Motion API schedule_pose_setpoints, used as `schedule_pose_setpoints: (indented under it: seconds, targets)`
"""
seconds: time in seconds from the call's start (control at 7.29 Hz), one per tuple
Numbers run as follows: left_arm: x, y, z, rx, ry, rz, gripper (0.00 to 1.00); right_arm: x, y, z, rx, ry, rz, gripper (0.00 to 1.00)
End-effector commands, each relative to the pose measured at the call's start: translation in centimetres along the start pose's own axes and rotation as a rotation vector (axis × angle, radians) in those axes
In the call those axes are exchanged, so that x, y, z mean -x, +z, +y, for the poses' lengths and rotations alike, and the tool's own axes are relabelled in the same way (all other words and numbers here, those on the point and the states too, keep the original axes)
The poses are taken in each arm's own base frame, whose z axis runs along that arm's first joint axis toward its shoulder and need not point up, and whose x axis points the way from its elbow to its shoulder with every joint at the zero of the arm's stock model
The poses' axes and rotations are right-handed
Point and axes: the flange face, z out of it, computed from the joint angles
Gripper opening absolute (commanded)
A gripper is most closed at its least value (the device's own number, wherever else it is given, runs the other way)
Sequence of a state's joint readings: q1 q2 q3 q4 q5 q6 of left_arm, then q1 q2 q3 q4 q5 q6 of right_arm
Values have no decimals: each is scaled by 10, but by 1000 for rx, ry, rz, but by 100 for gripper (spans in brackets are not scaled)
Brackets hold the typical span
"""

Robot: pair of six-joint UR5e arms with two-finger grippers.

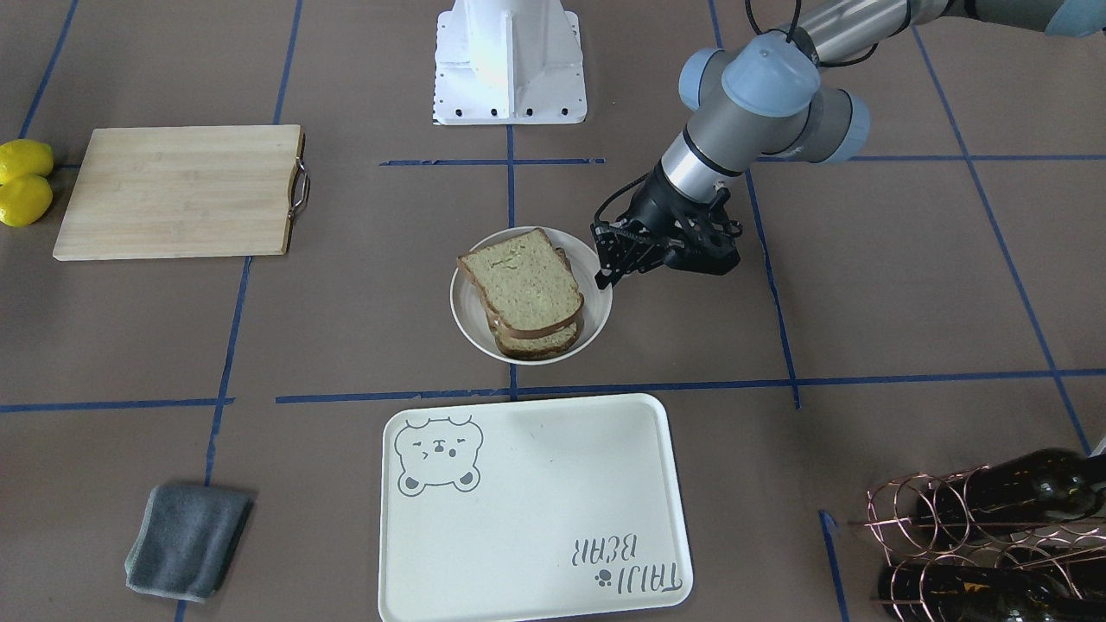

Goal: Make sandwich and place on tray
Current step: 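Carry the sandwich plate with the left gripper onto the white tray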

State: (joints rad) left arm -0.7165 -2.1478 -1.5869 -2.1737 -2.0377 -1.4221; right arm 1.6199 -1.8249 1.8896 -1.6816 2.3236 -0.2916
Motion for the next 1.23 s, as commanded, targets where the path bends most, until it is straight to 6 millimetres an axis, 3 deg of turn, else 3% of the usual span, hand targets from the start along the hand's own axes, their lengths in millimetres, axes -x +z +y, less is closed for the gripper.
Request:
schedule_pose_setpoints:
  seconds: [0.0,0.14,0.41,0.69,1.1]
  targets:
    - [-13,16,-90,37,-12,-49,0,-1,1,1,2,2,0,100]
    - [-22,29,-126,47,-48,-80,0,-1,1,1,2,2,0,100]
    - [-40,58,-168,74,-85,-120,0,-1,1,1,3,3,0,100]
    - [-19,88,-189,74,-85,-117,0,0,1,1,4,6,-3,100]
    - [-2,110,-199,73,-81,-117,0,-5,6,2,11,12,-5,100]
